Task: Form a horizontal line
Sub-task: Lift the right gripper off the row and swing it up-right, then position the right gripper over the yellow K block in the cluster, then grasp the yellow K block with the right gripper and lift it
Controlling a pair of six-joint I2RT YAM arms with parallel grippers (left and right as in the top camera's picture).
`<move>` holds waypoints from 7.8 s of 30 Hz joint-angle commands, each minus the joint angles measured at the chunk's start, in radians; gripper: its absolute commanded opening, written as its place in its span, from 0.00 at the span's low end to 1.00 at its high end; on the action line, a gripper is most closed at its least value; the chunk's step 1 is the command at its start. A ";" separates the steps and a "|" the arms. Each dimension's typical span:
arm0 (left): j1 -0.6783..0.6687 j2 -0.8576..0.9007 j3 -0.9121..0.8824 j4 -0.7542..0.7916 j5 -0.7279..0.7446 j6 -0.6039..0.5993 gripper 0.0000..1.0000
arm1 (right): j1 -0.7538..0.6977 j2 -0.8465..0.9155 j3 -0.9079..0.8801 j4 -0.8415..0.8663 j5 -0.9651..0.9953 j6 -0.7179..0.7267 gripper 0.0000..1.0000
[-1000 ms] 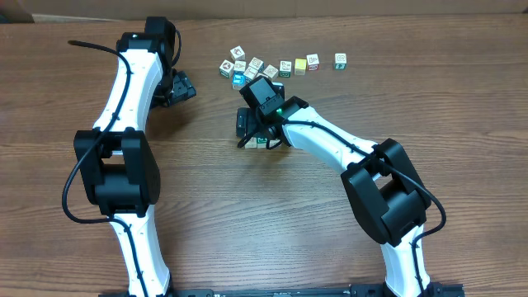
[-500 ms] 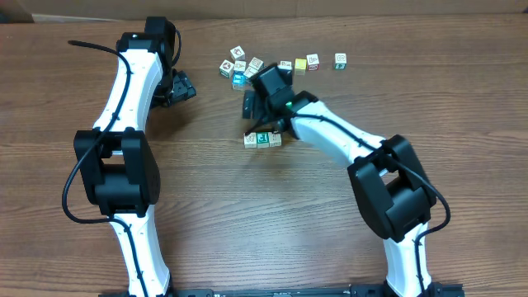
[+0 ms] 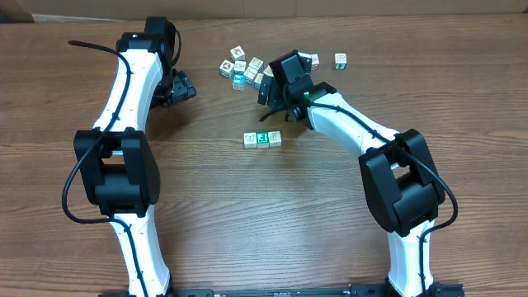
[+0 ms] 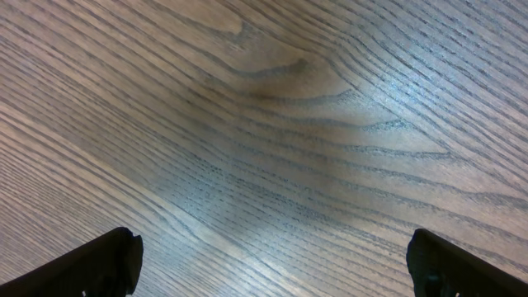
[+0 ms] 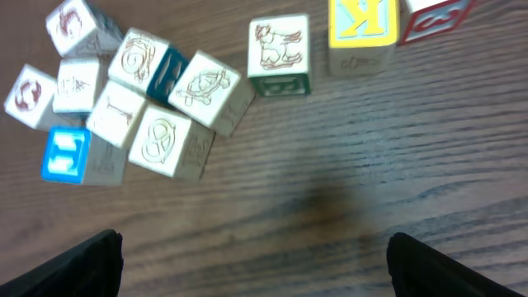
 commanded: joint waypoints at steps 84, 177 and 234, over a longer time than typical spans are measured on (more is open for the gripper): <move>-0.004 -0.021 0.021 -0.002 -0.010 0.004 1.00 | -0.167 0.307 0.444 -0.129 -0.015 -0.086 0.58; -0.004 -0.021 0.021 -0.002 -0.010 0.004 1.00 | -0.182 0.311 0.444 -0.119 0.032 -0.270 0.52; -0.004 -0.021 0.021 -0.002 -0.010 0.005 1.00 | -0.188 0.163 0.446 -0.526 -0.216 -0.269 0.25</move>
